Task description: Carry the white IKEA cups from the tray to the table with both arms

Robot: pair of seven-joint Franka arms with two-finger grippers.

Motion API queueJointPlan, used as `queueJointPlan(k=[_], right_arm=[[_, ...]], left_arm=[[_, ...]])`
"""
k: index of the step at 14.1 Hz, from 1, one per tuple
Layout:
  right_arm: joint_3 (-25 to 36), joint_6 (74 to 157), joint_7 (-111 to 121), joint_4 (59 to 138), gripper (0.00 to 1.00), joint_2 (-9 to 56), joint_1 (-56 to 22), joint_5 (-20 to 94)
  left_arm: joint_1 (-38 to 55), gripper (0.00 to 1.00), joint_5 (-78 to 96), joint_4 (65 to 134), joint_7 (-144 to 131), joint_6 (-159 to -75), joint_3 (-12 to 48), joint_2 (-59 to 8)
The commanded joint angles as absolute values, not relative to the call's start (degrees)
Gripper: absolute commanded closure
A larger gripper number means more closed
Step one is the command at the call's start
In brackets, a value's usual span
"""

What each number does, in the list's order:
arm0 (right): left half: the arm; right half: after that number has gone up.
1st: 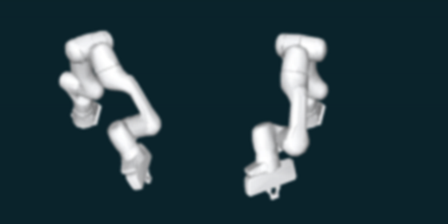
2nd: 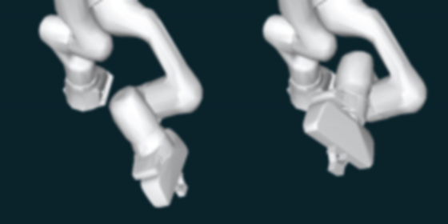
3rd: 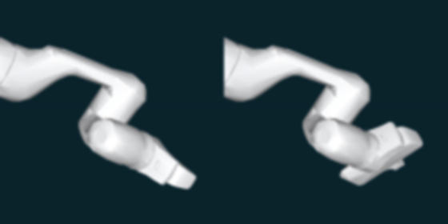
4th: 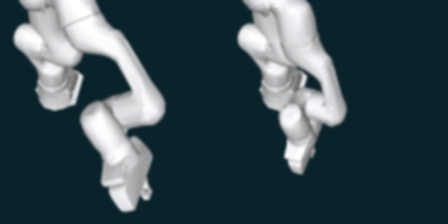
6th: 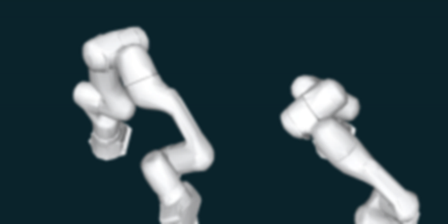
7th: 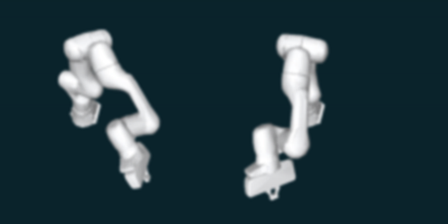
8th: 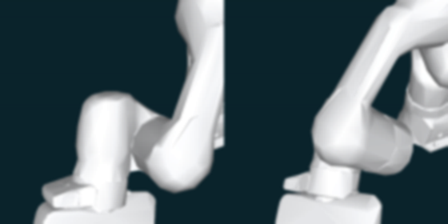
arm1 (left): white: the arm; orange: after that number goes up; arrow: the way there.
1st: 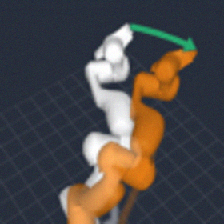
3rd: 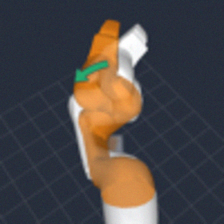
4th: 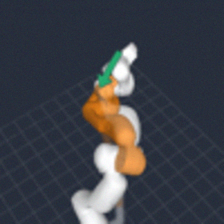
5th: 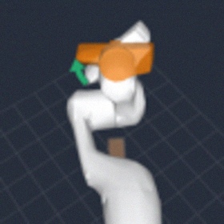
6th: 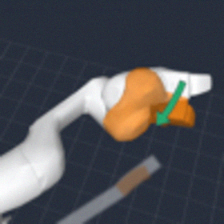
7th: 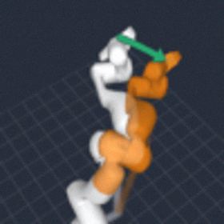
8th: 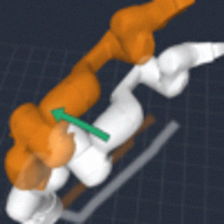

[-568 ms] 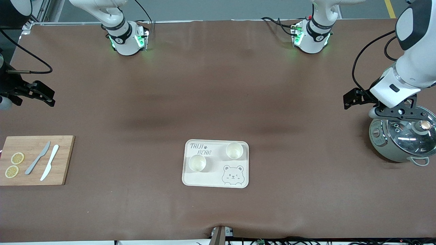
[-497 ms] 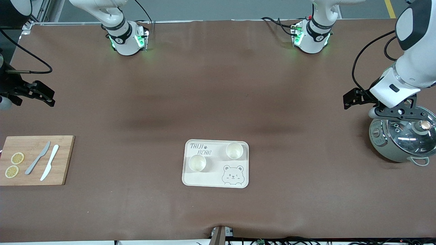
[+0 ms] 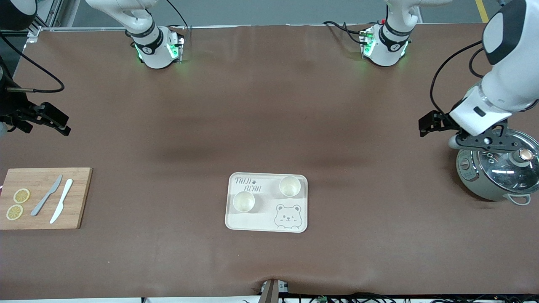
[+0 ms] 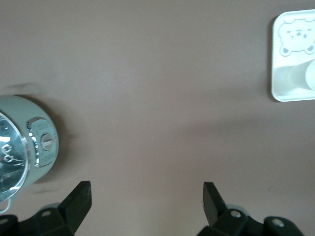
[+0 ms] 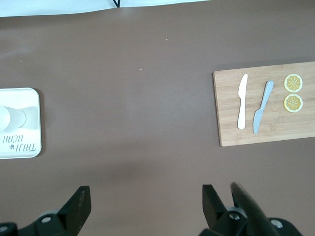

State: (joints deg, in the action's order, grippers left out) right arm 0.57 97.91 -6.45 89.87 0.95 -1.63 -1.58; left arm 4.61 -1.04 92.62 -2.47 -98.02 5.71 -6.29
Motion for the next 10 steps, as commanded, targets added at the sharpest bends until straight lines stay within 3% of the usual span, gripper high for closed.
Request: queueJointPlan(k=[1,6,10], right_arm=[[0.70,98.69,-8.00,90.00,0.00,0.97,-1.76,-0.70],[0.70,99.32,-8.17,89.83,0.00,1.41,-2.64,-0.35],[0.79,98.53,-8.35,89.91,0.00,1.23,-2.46,-0.26]], left_arm=[[6.50,0.00,-2.02,83.43,-4.04,-94.05,6.06,-12.99],[13.61,0.00,-2.11,78.67,-12.29,-94.83,5.89,-21.43],[18.45,0.00,-2.02,77.70,-18.70,-104.21,5.71,-25.39]])
